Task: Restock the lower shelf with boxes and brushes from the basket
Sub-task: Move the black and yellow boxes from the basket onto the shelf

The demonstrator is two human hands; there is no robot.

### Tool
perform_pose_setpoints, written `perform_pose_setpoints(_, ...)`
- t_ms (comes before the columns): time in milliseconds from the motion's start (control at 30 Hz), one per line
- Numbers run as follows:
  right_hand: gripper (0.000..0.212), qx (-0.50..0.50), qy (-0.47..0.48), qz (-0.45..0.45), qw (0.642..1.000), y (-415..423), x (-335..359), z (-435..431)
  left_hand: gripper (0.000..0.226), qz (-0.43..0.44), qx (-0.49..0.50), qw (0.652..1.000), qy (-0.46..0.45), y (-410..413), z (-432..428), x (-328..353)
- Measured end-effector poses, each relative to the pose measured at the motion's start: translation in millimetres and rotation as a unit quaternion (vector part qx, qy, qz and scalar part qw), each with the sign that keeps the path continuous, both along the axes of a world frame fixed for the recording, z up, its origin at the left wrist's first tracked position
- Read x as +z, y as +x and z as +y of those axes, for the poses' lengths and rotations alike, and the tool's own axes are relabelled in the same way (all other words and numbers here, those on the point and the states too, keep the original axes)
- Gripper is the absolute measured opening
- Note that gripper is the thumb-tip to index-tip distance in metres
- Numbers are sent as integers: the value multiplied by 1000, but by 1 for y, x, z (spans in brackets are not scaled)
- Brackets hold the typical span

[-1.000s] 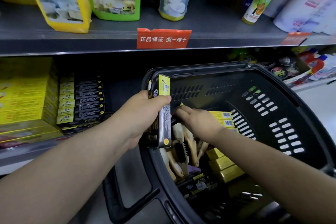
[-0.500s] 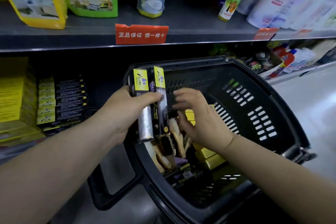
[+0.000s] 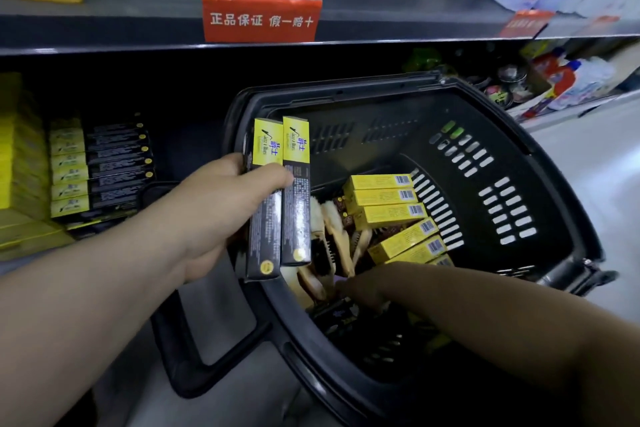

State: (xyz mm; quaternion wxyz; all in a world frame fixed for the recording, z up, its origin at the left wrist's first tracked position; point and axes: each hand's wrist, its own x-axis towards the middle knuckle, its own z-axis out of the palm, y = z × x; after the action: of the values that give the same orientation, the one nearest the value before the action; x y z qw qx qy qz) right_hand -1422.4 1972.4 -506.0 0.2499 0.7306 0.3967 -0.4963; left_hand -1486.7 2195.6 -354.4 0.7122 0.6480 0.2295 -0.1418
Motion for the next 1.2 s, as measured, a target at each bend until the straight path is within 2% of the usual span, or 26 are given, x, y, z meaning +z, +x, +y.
perform_pose_setpoints(33,63,34,-12,4,999,1,-3,-1,29,1,0,1000,-3,0,0,0)
perform_pose_setpoints(133,60,14,-22,5,1000,1,1,1,23,-3,-6,1000,-11,1,-1,0)
perform_pose_setpoints(233,58,50,-44,-12,998,1,7,6,40,-4,-11,1000,-11,1,-3,2)
perform_pose_setpoints(367,46,10,-101,-6,995,1,26,13,48,-10,-5,1000,-16,-1,-5,6)
perform_pose_setpoints(433,42,-46,-71,9,996,10,51,17,59,-7,4,1000,-15,-1,-6,6)
perform_pose_setpoints(500,33,-155,45,-16,987,25,83,17,65,-5,17,1000,-22,-1,-6,5)
perform_pose_setpoints(533,26,-248,130,-20,960,32,98,14,66,-5,24,999,-27,-1,-6,5)
perform_pose_setpoints(567,21,-361,223,11,906,36,113,10,65,-7,33,999,-31,-1,-6,5)
perform_pose_setpoints(633,38,-533,385,146,740,38,138,7,54,-8,48,998,-43,-2,-7,4)
perform_pose_setpoints(667,46,-563,437,205,671,38,148,7,43,-8,56,997,-54,-2,-8,2)
perform_pose_setpoints(700,51,-569,470,242,630,38,155,9,32,-7,66,996,-68,-2,-9,1)
perform_pose_setpoints(800,60,-560,523,271,582,33,163,20,17,2,90,990,-108,-1,-16,1)
perform_pose_setpoints(933,41,-589,529,247,558,22,165,34,24,-8,70,988,-135,-1,-23,2)
perform_pose_setpoints(1033,43,-607,531,179,563,20,159,40,28,-20,28,987,-157,-1,-27,3)
perform_pose_setpoints(1167,29,-661,539,164,496,24,162,38,27,-15,49,989,-137,2,-28,2)
perform_pose_setpoints(1200,30,-661,541,154,496,26,164,37,26,-11,56,990,-131,3,-28,2)
